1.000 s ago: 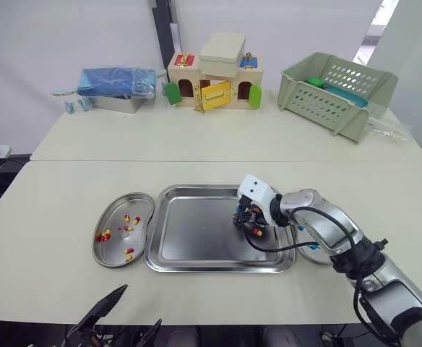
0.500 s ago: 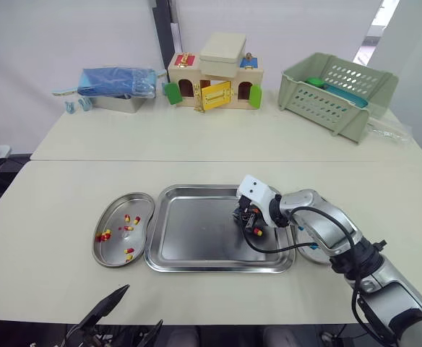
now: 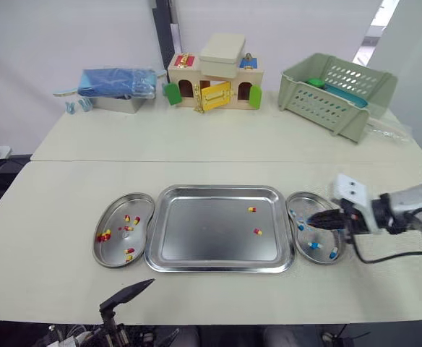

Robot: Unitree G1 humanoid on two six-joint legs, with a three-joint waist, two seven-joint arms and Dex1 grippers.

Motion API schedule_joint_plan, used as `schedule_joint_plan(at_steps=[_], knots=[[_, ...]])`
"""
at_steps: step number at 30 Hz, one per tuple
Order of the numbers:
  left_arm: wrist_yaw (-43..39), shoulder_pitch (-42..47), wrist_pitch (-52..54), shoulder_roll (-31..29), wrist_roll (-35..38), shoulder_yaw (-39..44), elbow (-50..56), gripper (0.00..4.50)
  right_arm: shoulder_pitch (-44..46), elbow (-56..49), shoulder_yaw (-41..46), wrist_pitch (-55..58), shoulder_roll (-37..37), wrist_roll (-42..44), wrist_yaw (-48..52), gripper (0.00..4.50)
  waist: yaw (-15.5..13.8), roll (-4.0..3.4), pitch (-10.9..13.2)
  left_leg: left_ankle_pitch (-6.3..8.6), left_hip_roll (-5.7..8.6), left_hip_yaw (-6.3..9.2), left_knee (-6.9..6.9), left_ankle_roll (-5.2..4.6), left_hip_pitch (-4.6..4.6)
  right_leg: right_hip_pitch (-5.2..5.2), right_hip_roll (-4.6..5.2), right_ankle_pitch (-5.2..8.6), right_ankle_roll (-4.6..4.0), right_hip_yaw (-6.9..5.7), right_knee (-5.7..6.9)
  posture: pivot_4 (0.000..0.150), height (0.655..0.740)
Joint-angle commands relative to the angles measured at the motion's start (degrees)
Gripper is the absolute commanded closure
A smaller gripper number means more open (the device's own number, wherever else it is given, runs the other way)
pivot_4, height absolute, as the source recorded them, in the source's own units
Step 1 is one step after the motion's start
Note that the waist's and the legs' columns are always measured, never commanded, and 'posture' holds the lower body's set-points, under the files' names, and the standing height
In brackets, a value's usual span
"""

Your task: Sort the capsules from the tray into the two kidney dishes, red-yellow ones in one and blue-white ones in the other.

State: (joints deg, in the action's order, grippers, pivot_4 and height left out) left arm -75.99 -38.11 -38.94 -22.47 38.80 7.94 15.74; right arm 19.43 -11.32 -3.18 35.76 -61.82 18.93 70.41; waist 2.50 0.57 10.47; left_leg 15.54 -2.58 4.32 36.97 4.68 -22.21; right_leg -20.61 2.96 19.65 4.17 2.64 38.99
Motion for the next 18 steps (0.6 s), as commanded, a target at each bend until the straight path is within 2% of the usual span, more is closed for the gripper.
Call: schedule_joint_plan(at_steps=[1, 18], knots=[[-1.71, -0.07, -1.00, -0.78, 1.48, -1.10, 1.90, 0.00, -0.83, -0.09, 2.35, -3.25, -1.47, -0.32, 1.00, 4.49, 0.32, 0.00, 0.00, 0.00, -0.01, 0.00, -0.02, 0.00, 0.14, 0.12, -0.01, 0.01, -0.02, 0.01, 0.00, 0.150, 0.7400], [-1.47, -0.01, -2.32, -0.58, 1.30, -1.07, 0.14, 0.00, 1.08, 1.72, -0.27, -5.15, 0.37, -2.87, -0.37, 4.49, -0.08, 0.02, 0.02, 0.00, -0.01, 0.01, 0.00, 0.00, 0.30, 0.34, 0.01, 0.03, -0.04, -0.02, -0.05, 0.150, 0.7400]])
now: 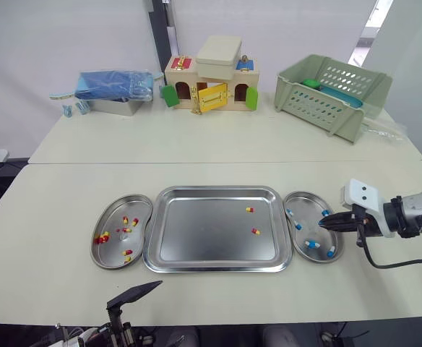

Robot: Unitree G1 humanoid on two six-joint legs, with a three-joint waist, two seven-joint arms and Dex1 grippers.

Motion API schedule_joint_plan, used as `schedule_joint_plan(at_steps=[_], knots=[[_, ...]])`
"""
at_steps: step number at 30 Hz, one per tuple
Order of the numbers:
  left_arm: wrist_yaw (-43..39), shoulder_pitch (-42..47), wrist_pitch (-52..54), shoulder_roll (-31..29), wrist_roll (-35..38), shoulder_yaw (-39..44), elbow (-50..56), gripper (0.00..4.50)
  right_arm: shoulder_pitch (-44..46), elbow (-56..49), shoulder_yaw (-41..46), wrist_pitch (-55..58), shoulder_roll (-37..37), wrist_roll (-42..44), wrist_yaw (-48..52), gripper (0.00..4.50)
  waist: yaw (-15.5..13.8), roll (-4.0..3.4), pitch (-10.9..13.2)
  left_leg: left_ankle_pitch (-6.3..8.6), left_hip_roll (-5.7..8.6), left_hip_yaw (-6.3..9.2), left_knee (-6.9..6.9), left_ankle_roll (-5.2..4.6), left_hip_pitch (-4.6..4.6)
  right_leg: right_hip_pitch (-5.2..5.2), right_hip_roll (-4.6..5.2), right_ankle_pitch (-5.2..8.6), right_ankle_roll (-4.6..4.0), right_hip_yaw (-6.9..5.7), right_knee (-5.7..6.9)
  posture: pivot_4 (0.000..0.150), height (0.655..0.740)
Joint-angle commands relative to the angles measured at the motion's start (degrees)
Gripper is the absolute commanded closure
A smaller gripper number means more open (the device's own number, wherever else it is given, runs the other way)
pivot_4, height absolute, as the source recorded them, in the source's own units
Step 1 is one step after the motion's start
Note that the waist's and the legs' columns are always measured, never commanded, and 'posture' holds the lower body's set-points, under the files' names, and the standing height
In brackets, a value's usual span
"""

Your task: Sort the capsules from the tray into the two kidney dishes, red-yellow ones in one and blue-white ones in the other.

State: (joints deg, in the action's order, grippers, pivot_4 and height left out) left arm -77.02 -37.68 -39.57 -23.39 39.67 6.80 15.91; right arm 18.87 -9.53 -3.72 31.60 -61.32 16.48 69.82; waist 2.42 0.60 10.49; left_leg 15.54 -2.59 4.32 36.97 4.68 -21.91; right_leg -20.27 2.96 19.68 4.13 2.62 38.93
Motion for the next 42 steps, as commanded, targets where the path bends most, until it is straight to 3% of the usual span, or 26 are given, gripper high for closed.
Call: schedule_joint_plan(at_steps=[1, 16, 17, 24, 28, 31, 35, 38, 42], knots=[[-0.71, -0.37, -2.03, 0.45, 0.53, 0.13, -0.61, 0.00, 1.84, 0.17, 0.18, -1.13, -0.08, -0.55, 0.33, 4.49, -0.01, 0.00, 0.00, 0.00, 0.00, 0.00, 0.00, 0.00, 0.00, 0.00, 0.00, 0.00, 0.00, 0.00, 0.00, 0.150, 0.7400], [-3.08, 0.20, -5.08, 1.08, 1.57, 0.00, -4.82, 0.00, 1.93, 1.11, -0.20, -2.17, -0.13, -0.99, 1.20, 4.49, -0.09, 0.00, 0.00, 0.00, 0.00, 0.00, 0.00, 0.00, 0.00, 0.00, 0.00, 0.00, 0.00, 0.00, -0.01, 0.150, 0.7400], [-3.11, 0.20, -5.16, 1.06, 1.60, 0.01, -4.87, 0.00, 1.84, 1.05, -0.13, -2.12, -0.17, -0.93, 1.29, 3.85, -0.09, 0.00, 0.00, 0.00, 0.00, 0.00, 0.00, 0.00, 0.00, 0.00, 0.01, 0.00, 0.00, 0.00, -0.01, 0.150, 0.7400], [-2.98, -0.10, -5.63, 1.03, 1.62, 0.04, -5.11, 0.00, 1.53, 0.84, 0.39, -1.62, -0.13, -0.51, 1.70, 2.09, -0.10, 0.00, 0.00, 0.00, 0.00, 0.00, 0.00, 0.00, 0.00, 0.00, 0.00, 0.00, 0.00, 0.00, -0.01, 0.150, 0.7400], [-2.62, -0.34, -5.64, 1.11, 1.41, 0.19, -5.28, 0.00, 1.04, 0.93, 1.07, -1.71, -0.23, -0.01, 1.86, 0.85, -0.10, 0.00, 0.00, 0.00, 0.00, 0.00, 0.00, 0.00, 0.00, 0.00, 0.01, 0.00, 0.00, 0.00, -0.01, 0.150, 0.7400], [1.33, 0.23, -4.09, 1.06, -0.72, 1.33, -4.29, 0.00, -0.13, 1.30, 3.26, -1.64, -0.20, 1.96, 2.37, 0.06, -0.14, 0.00, 0.00, 0.00, 0.00, 0.00, 0.00, 0.00, 0.00, 0.00, 0.00, 0.00, 0.00, 0.00, -0.01, 0.150, 0.7400], [11.87, 1.31, 3.53, -0.63, -3.42, 3.65, 0.93, 0.00, -3.49, 2.03, 7.88, -2.59, -0.67, 5.59, 4.46, 0.06, -0.55, 0.05, 0.02, 0.00, 0.00, 0.01, 0.01, 0.00, 0.00, 0.04, 0.01, 0.00, 0.00, -0.01, -0.01, 0.150, 0.7400], [26.81, 2.35, 20.35, -6.59, -0.44, 8.33, 11.08, 0.00, -7.08, 5.30, 14.61, -4.49, -0.27, 9.34, 6.94, 0.06, -0.98, 0.18, 0.10, 0.00, -0.01, 0.09, 0.03, 0.00, 0.00, 0.08, 0.01, 0.00, 0.01, -0.10, 0.01, 0.150, 0.7400], [34.03, 1.63, 35.11, -14.71, 5.48, 15.89, 16.03, 0.00, -10.97, 8.63, 19.18, -6.90, -0.82, 10.69, 9.39, 0.06, -0.78, 0.16, 0.09, 0.00, -0.01, 0.12, 0.02, 0.00, 0.05, 0.15, 0.02, 0.00, 0.01, -0.13, -0.01, 0.150, 0.7400]])
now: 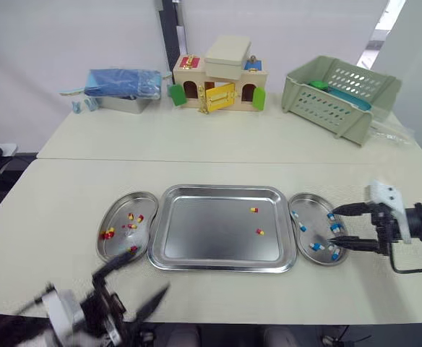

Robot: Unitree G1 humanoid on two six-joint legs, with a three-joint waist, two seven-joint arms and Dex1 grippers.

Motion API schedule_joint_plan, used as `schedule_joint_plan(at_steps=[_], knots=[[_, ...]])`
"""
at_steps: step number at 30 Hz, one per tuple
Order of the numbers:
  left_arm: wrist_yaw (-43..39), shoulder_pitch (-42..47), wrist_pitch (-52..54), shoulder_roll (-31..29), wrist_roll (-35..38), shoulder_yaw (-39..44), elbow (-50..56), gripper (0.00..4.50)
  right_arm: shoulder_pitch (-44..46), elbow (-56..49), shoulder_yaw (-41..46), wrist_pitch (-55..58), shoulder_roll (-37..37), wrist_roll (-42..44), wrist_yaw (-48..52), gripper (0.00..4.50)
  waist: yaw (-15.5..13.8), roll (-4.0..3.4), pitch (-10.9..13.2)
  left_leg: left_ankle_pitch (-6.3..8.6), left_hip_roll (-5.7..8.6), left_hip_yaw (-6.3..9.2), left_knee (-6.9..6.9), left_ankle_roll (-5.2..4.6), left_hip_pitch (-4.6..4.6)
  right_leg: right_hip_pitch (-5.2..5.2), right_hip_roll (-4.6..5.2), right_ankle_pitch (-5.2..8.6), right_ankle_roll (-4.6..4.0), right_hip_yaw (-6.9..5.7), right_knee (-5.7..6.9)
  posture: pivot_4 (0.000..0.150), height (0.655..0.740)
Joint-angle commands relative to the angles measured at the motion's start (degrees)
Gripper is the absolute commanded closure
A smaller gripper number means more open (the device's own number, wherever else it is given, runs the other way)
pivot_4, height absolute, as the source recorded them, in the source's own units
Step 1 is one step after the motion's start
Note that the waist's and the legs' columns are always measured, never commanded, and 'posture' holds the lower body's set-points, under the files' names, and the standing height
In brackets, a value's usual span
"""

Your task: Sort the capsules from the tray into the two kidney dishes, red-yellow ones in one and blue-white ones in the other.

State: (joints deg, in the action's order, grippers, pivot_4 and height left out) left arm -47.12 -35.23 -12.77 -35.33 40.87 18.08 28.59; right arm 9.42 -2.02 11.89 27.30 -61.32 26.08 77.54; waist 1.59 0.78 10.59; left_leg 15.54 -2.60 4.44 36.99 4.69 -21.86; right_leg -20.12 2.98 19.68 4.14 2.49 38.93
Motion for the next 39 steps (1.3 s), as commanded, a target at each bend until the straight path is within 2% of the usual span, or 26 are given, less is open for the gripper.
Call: schedule_joint_plan(at_steps=[1, 5, 8, 13, 18, 23, 39], knots=[[4.27, -0.90, 10.93, -4.55, 5.68, 6.94, 3.16, 0.00, -2.24, 2.64, 4.40, -4.63, -0.54, 0.53, 1.95, 0.06, 0.14, -0.03, -0.01, 0.00, 0.00, -0.01, -0.02, 0.00, 0.00, -0.01, 0.00, 0.00, 0.00, 0.01, 0.00, 0.150, 0.7400], [1.44, -2.05, 21.93, -11.72, 9.27, 16.92, -2.10, 0.00, -3.57, 7.38, 7.97, -11.66, 1.94, 0.97, 2.24, 0.06, 0.49, -0.04, 0.01, 0.00, -0.03, -0.04, -0.05, 0.00, 0.08, -0.03, -0.05, 0.03, -0.05, 0.03, 0.06, 0.150, 0.7400], [-2.25, 0.13, 27.02, -18.95, 5.77, 24.65, -12.98, 0.00, -3.99, 10.96, 8.49, -15.72, 3.13, 0.01, 2.53, 0.06, 0.56, -0.05, 0.02, 0.00, -0.05, -0.02, -0.06, 0.00, 0.10, -0.04, -0.10, 0.04, -0.08, 0.02, 0.08, 0.150, 0.7400], [-6.89, 3.75, 28.26, -23.87, -0.55, 29.74, -23.37, 0.00, -5.10, 14.33, 7.91, -19.58, 4.12, -0.81, 2.71, 0.06, 0.50, -0.06, 0.03, 0.00, -0.04, -0.07, -0.06, 0.01, 0.05, -0.07, -0.07, 0.04, -0.08, 0.04, 0.02, 0.150, 0.7400], [-10.31, 7.06, 27.49, -24.16, -5.53, 29.20, -28.98, 0.00, -5.32, 18.24, 7.24, -23.03, 4.90, -1.62, 2.63, 0.06, 0.53, -0.07, 0.04, 0.00, -0.05, -0.07, -0.12, 0.01, 0.07, -0.09, -0.08, 0.05, -0.09, 0.04, 0.04, 0.150, 0.7400], [-10.80, 9.82, 28.48, -22.87, -7.62, 28.44, -28.81, 0.00, -5.86, 19.95, 6.96, -24.67, 5.09, -2.32, 2.95, 0.06, 0.46, -0.07, 0.04, 0.00, -0.06, -0.07, -0.11, 0.02, 0.06, -0.08, -0.07, 0.05, -0.08, 0.04, 0.05, 0.150, 0.7400], [-13.87, 12.04, 29.41, -21.76, -12.82, 27.74, -31.17, 0.00, -8.26, 17.31, 7.54, -24.15, 5.96, -1.27, 1.69, 0.06, 0.45, -0.06, 0.04, 0.00, -0.07, -0.08, -0.11, 0.02, 0.06, -0.08, -0.07, 0.04, -0.08, 0.04, 0.06, 0.150, 0.7400]])
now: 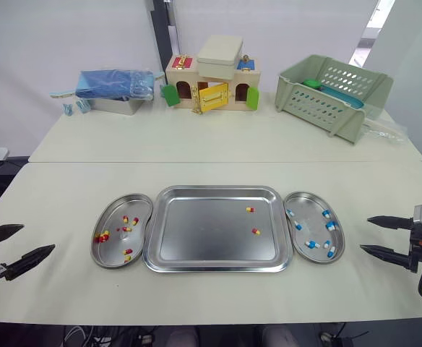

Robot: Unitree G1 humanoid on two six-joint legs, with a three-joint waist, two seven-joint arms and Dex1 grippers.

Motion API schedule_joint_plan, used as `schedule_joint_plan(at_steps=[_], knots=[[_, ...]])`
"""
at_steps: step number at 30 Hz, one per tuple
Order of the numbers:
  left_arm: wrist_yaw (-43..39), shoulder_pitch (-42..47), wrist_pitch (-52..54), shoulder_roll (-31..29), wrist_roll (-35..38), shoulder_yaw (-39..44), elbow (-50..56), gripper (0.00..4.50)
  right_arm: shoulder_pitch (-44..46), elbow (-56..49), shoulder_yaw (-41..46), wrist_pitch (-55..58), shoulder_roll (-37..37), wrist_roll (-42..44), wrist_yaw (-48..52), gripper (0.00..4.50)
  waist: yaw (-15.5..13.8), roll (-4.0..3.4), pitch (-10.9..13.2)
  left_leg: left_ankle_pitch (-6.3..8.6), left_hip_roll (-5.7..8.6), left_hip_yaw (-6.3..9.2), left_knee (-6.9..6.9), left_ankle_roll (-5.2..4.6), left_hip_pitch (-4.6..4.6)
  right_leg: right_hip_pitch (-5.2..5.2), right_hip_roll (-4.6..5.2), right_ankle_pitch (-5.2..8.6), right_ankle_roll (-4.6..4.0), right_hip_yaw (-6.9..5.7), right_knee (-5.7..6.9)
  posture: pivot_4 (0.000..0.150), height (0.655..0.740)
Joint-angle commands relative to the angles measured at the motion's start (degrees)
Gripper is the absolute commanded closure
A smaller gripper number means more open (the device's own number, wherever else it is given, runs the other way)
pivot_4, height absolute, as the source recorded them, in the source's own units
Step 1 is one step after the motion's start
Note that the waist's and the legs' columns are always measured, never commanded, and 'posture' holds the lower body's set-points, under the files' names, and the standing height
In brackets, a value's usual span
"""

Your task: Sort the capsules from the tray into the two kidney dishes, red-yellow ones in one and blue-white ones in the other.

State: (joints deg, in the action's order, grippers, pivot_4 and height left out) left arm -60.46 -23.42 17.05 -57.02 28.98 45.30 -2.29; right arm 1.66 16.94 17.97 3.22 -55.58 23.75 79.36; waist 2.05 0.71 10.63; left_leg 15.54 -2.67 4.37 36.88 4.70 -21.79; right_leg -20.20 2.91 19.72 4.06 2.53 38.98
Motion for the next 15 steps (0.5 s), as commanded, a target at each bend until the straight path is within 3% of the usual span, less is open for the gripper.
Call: schedule_joint_plan(at_steps=[1, 9, 15], knots=[[-0.73, 0.35, -0.52, -0.16, -1.32, 0.44, -0.46, 0.00, -0.71, -1.88, 1.38, 0.13, 0.29, 1.21, -0.06, 0.06, -0.01, 0.00, 0.00, 0.00, 0.00, 0.00, 0.00, 0.00, -0.01, 0.00, 0.00, 0.00, 0.00, 0.00, 0.00, 0.150, 0.7400], [-2.45, 3.14, 2.09, -0.65, -0.05, -2.87, 7.41, 0.00, -5.18, -7.55, 4.07, -1.11, 2.80, 4.63, 1.35, 0.06, -0.17, 0.01, 0.00, 0.00, 0.00, 0.00, 0.02, 0.01, -0.02, 0.02, 0.02, 0.00, 0.01, -0.01, 0.01, 0.150, 0.7400], [-3.09, 10.94, 5.09, 0.11, 2.17, -14.11, 15.81, 0.00, -15.96, -20.26, 6.98, -1.78, 7.71, 11.33, 3.94, 0.06, -0.54, 0.03, -0.02, 0.00, 0.01, 0.05, 0.02, 0.01, -0.04, 0.07, 0.04, 0.00, 0.01, -0.08, 0.00, 0.150, 0.7400]])
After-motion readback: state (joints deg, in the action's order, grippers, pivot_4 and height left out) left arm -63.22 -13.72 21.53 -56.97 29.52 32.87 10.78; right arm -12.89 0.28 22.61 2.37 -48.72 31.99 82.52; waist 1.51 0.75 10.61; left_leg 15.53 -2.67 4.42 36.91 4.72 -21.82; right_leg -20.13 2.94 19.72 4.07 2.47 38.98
